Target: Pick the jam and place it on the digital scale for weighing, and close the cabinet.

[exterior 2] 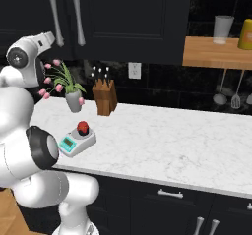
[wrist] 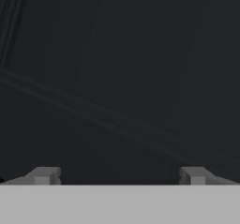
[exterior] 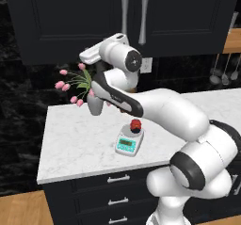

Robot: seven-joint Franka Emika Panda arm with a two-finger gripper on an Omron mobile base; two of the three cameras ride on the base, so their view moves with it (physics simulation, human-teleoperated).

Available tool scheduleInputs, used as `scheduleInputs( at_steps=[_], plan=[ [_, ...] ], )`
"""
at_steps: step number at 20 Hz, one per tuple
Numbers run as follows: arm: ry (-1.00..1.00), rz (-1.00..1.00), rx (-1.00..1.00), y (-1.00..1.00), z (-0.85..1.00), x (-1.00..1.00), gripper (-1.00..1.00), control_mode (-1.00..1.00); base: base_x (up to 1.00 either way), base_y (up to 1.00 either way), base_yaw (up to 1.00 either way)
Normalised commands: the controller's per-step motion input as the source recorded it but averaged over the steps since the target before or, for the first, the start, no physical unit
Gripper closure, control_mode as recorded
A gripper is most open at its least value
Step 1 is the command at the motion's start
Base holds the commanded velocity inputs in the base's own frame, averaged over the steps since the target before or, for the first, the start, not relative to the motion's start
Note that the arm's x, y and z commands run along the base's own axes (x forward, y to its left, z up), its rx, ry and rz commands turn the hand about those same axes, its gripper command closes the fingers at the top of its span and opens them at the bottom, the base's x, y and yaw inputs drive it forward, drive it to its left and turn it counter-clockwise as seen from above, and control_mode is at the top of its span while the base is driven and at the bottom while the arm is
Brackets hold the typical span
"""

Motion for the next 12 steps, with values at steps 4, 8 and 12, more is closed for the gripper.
scheduleInputs(
  at_steps=[4, 8, 12],
  plan=[
    [-0.09, 0.00, 0.01, 0.00, -0.18, 0.90, -1.00, -1.00, 0.00, 0.00, 0.00],
    [-0.12, 0.00, 0.03, 0.00, -0.35, 0.95, -1.00, -1.00, 0.00, 0.00, 0.00],
    [-0.09, 0.00, 0.02, 0.00, -0.29, 0.69, -1.00, -1.00, 0.00, 0.00, 0.00]
  ],
)
